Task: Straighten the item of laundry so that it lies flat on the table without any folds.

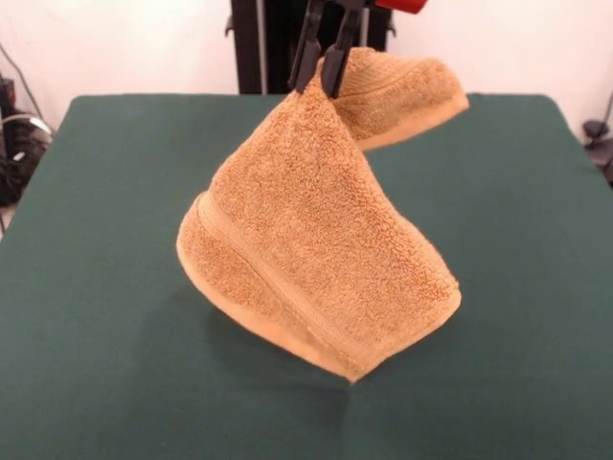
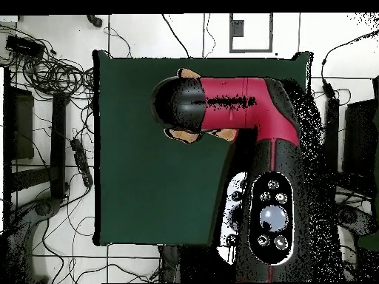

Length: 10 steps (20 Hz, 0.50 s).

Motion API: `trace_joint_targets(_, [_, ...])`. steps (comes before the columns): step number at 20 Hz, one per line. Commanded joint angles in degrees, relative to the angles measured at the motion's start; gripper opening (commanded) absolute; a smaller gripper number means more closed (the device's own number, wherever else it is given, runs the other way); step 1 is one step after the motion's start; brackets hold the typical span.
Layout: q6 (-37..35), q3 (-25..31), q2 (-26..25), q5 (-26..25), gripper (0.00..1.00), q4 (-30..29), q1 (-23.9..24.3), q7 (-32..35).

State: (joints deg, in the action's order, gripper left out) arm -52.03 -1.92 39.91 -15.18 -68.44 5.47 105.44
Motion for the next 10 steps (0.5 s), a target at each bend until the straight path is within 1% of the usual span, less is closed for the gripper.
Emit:
trace_joint_targets(1, [1.91, 2.98, 0.46, 3.06, 0.00, -6.29, -1.75, 8.25])
trace_joint_targets(3, [8.46, 3.90, 0.14, 4.01, 0.00, -11.49, -0.20, 9.25])
trace_joint_targets(5, [14.51, 5.70, -0.46, 3.86, 0.00, -14.04, 1.74, 7.18])
trace_joint_targets(10, [18.90, 6.51, -0.95, 4.39, 0.00, -15.89, 3.11, 5.99])
